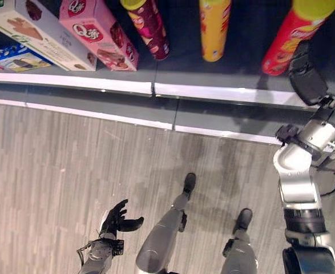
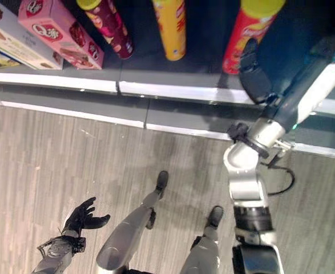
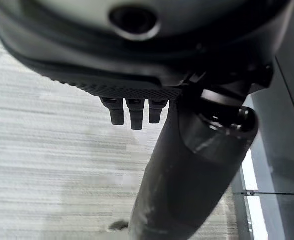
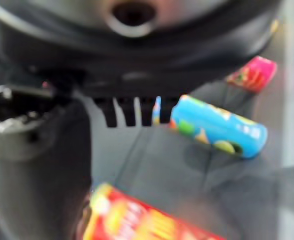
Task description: Put the goods on the table back onto the shelves and tidy them up.
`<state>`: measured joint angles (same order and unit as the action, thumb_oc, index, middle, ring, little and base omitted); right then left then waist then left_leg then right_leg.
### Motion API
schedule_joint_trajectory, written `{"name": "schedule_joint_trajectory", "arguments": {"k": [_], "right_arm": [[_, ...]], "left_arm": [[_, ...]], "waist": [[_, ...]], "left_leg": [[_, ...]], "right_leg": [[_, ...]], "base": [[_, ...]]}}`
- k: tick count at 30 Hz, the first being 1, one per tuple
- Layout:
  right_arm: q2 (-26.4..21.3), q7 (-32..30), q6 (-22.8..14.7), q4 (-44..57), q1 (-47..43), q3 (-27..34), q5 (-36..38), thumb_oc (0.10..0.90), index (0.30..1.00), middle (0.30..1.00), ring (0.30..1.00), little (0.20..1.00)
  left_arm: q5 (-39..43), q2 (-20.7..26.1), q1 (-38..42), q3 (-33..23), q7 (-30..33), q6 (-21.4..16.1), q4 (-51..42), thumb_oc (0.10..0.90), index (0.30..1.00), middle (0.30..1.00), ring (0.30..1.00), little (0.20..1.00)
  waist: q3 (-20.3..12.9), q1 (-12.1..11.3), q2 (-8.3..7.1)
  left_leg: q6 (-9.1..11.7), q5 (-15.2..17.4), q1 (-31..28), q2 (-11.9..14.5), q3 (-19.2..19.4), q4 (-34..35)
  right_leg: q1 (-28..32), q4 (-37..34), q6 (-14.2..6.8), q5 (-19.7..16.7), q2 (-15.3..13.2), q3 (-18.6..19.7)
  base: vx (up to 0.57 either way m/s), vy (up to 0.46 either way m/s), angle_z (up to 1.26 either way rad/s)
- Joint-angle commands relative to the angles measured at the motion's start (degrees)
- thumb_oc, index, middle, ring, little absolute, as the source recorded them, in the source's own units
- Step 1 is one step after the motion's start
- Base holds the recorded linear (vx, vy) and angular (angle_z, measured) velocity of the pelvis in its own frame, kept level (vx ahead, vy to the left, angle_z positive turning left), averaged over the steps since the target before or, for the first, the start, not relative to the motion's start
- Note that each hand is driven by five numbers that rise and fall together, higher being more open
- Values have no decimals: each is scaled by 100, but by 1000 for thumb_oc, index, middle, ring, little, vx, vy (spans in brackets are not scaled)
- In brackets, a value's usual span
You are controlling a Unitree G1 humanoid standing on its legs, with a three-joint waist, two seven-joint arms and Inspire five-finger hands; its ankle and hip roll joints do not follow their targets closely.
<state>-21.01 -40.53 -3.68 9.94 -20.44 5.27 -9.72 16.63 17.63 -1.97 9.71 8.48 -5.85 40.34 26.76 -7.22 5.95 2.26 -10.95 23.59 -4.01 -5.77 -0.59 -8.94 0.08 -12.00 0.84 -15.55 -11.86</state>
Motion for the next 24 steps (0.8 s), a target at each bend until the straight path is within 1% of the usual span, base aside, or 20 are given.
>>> {"name": "schedule_joint_trajectory", "arguments": {"k": [1,2,4,5,6,7,8,10,11,12,13,15,16,17,18,19,20,21,23,24], "right_arm": [[-366,1203,-1151,587,445,202,1190,800,900,900,900,900],[-376,1716,-1293,617,799,275,1747,800,900,900,900,900],[-491,2044,-1315,580,947,327,1999,800,900,900,900,900],[-577,2114,-1375,576,956,349,2090,800,900,900,900,900],[-579,2116,-1376,574,953,351,2093,800,900,900,900,900],[-793,2245,-1396,463,903,384,2267,800,900,900,900,900],[-819,2319,-1449,437,928,385,2406,800,900,900,900,900],[-883,2366,-1432,408,992,487,2407,800,900,900,900,900],[-1116,2366,-1300,305,1155,798,2308,800,900,900,900,900],[-1392,2314,-1241,287,1320,1000,2197,800,900,900,900,900],[-1397,2315,-1240,289,1326,1003,2199,800,900,900,900,900],[-1704,2329,-1203,217,1503,1289,2248,800,900,900,900,900],[-1829,2311,-1186,160,1566,1377,2267,800,900,900,900,900],[-1836,2312,-1188,157,1568,1381,2270,800,900,900,900,900],[-2126,2261,-1151,79,1583,1449,2175,800,900,900,900,900],[-2227,2277,-1134,35,1471,1375,2198,800,900,900,900,900],[-2358,2317,-1116,-48,1354,1302,2226,800,900,900,900,900],[-2501,2306,-1112,-151,1149,1184,2210,800,900,900,900,900],[-2706,2291,-1127,-326,921,1082,2234,800,900,900,900,900],[-2769,2265,-1157,-361,856,1083,2285,800,900,900,900,900]], "left_arm": [[-309,328,-478,-274,-122,31,118,800,900,900,900,900],[-322,444,-549,-476,-254,29,34,800,900,900,900,900],[-278,508,-592,-685,-299,23,-26,800,900,900,900,900],[-253,556,-599,-749,-312,15,-27,800,900,900,900,900],[-252,556,-596,-750,-312,15,-27,800,900,900,900,900],[-165,565,-677,-937,-315,-16,-6,800,900,900,900,900],[-174,525,-678,-988,-339,-4,103,800,900,900,900,900],[-248,480,-668,-1039,-364,10,230,800,900,900,900,900],[-317,437,-676,-1168,-403,21,346,800,900,900,900,900],[-305,389,-697,-1221,-391,-4,379,800,900,900,900,900],[-305,385,-699,-1216,-390,-5,379,800,900,900,900,900],[-327,373,-700,-1247,-414,-5,447,800,900,900,900,900],[-335,360,-696,-1241,-414,19,472,800,900,900,900,900],[-335,356,-695,-1236,-413,18,472,800,900,900,900,900],[-245,326,-726,-1274,-446,14,364,800,900,900,900,900],[-226,315,-746,-1259,-436,5,285,800,900,900,900,900],[-221,283,-784,-1232,-459,8,224,800,900,900,900,900],[-207,210,-805,-1173,-483,5,242,800,900,900,900,900],[-131,133,-813,-1090,-497,-21,209,800,900,900,900,900],[-116,117,-786,-1023,-529,-10,192,800,900,900,900,900]], "waist": [[-815,247,-242],[-955,412,-468],[-1014,521,-589],[-1042,502,-591],[-1041,497,-596],[-1160,346,-639],[-1243,305,-717],[-1305,275,-776],[-1465,357,-916],[-1599,493,-938],[-1592,481,-928],[-1701,611,-933],[-1725,641,-916],[-1722,638,-899],[-1790,692,-952],[-1755,624,-1014],[-1736,542,-1107],[-1710,426,-1214],[-1670,313,-1292],[-1670,272,-1283]], "left_leg": [[326,970,-424,501,274,-122],[292,1040,-644,587,594,-89],[267,1141,-960,782,978,-95],[285,1163,-1098,920,1193,-89],[282,1144,-1093,915,1201,-80],[376,1172,-1421,1244,1727,-55],[414,1163,-1513,1332,1950,-86],[490,1268,-1723,1458,2065,-82],[535,1118,-1819,1626,2301,-109],[668,942,-2082,1862,2425,3],[677,931,-2107,1872,2434,23],[841,635,-2349,2213,2552,124],[918,279,-2356,2399,2561,11],[933,267,-2362,2420,2556,19],[884,39,-2432,2570,2516,-336],[741,109,-2379,2457,2222,-678],[553,383,-2242,2130,1727,-942],[390,826,-2103,1682,1267,-1146],[215,1383,-1940,1203,1004,-1245],[149,1493,-1795,980,951,-1193]], "right_leg": [[-171,-96,-85,-303,21,143],[-167,-247,-161,-458,50,304],[-256,-79,-219,-596,36,224],[-246,15,-211,-579,-19,-58],[-257,12,-210,-594,-24,-49],[16,213,-157,-523,-255,-1119],[162,183,-136,-516,-318,-1440],[287,117,-193,-454,-259,-1396],[243,43,-137,-434,-139,-1244],[283,139,-76,-284,54,-1043],[288,147,-69,-274,66,-1036],[415,227,30,-29,363,-911],[474,263,95,57,514,-894],[480,262,108,61,536,-899],[587,230,267,214,778,-828],[610,241,341,231,847,-695],[649,197,389,234,913,-537],[772,106,424,241,990,-310],[933,-15,432,249,1094,-37],[974,-80,451,267,1140,51]], "base": [[138,158,-79],[118,160,-98],[72,82,-111],[0,7,-137],[-7,-53,-229],[4,-93,-213],[113,-173,-219],[140,-191,-179],[196,-394,-156],[194,-397,-94],[201,-349,-73],[141,-308,-45],[97,-238,-39],[113,-361,-43],[92,-352,-46],[111,-449,-49],[107,-324,-70],[138,-300,-120],[159,-226,-154],[137,-151,-107]]}}
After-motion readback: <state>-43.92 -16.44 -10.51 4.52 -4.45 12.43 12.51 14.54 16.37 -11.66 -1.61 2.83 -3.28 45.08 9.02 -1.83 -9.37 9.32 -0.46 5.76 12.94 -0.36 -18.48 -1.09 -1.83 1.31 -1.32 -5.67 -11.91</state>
